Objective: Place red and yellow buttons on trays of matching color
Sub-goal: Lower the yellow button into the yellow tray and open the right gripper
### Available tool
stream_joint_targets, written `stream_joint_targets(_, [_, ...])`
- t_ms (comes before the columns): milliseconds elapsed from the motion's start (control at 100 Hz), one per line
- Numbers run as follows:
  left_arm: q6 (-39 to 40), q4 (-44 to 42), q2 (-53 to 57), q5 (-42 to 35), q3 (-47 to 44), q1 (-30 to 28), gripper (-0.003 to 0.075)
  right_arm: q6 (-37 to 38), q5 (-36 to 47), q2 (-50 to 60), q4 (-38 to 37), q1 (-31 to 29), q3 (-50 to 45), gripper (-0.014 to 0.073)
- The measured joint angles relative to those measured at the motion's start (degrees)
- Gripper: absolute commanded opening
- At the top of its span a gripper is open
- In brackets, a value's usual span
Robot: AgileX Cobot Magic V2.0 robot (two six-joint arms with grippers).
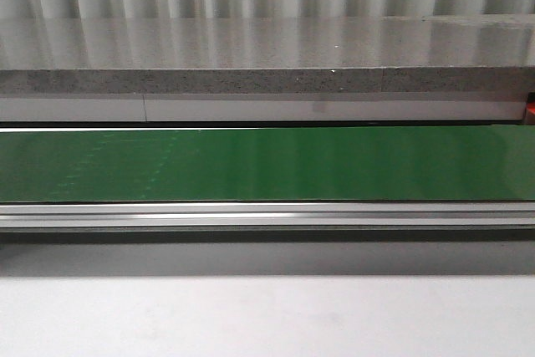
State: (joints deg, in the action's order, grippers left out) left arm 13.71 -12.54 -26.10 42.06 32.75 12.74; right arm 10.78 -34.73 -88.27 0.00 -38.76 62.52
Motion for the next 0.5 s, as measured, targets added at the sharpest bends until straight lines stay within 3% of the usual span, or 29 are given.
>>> stream_joint_targets(500, [0.00, 0.00, 0.00, 0.00, 0.00, 0.00, -0.0020, 0.00, 3.41, -9.81, 0.00, 0.00, 0.00, 0.0130])
